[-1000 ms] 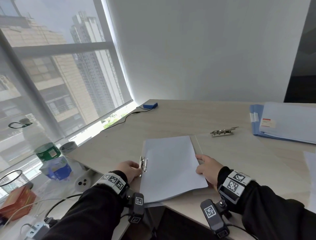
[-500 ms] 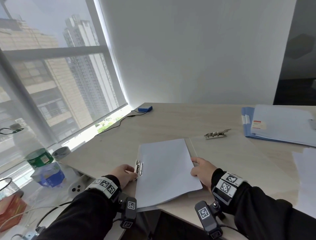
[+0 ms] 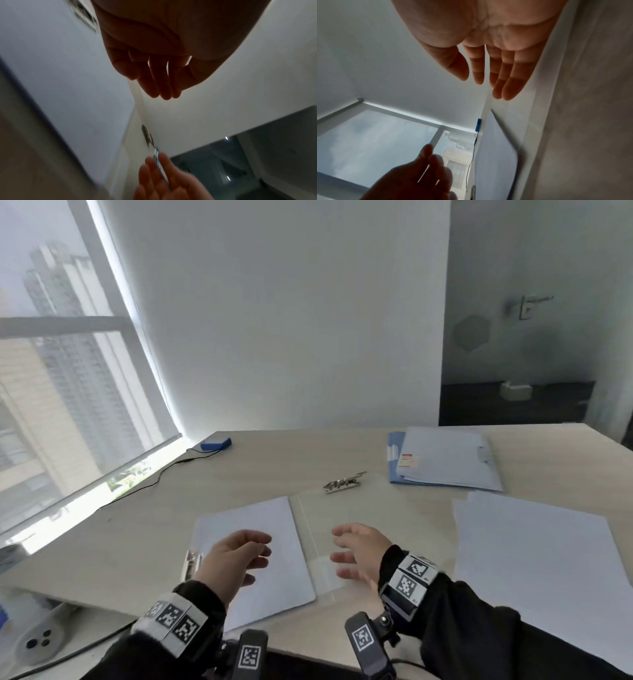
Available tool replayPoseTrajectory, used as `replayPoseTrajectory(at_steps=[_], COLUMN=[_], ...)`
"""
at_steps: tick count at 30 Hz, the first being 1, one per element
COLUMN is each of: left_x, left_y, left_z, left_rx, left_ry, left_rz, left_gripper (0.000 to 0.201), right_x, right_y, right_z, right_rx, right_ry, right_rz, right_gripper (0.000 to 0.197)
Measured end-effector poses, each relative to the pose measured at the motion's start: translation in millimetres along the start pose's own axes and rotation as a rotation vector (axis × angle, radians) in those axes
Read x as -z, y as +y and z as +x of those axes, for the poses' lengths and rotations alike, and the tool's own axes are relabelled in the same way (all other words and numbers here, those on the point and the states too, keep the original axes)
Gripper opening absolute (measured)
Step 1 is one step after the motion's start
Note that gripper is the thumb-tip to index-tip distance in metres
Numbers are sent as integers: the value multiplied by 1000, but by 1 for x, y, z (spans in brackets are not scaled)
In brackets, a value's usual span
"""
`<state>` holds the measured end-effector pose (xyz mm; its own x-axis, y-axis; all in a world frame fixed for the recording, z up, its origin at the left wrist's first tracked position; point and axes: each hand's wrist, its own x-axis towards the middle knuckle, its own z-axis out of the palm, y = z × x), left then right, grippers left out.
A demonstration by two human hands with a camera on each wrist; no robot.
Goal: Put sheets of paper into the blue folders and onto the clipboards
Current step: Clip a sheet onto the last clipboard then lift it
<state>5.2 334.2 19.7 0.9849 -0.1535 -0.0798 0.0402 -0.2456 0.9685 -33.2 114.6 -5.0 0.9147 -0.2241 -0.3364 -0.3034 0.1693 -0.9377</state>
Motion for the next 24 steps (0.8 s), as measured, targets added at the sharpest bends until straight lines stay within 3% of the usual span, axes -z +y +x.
replayPoseTrajectory(at_steps=[6,11,15,19,24], left_x=[-114,-199,-259,-303,-354], left_y=[19,31,41,49,57], left_z=[-13,-19,-10,9,24], left_rx=[13,-7,-121,-136,-145], left_ry=[-358,-565,-626,-609,-570], left_rz=[12,119,414,670,772], left_gripper=[30,38,46,50,40], right_x=[97,187,248,286,319], right_y=[-12,-13,0,14,34], right_z=[-38,-77,-111,-139,-177], right_rx=[131,159,123,64,-10], right_ry=[236,470,623,720,769], right_rz=[-75,-67,-36,22,124], right_gripper=[20,19,19,19,17])
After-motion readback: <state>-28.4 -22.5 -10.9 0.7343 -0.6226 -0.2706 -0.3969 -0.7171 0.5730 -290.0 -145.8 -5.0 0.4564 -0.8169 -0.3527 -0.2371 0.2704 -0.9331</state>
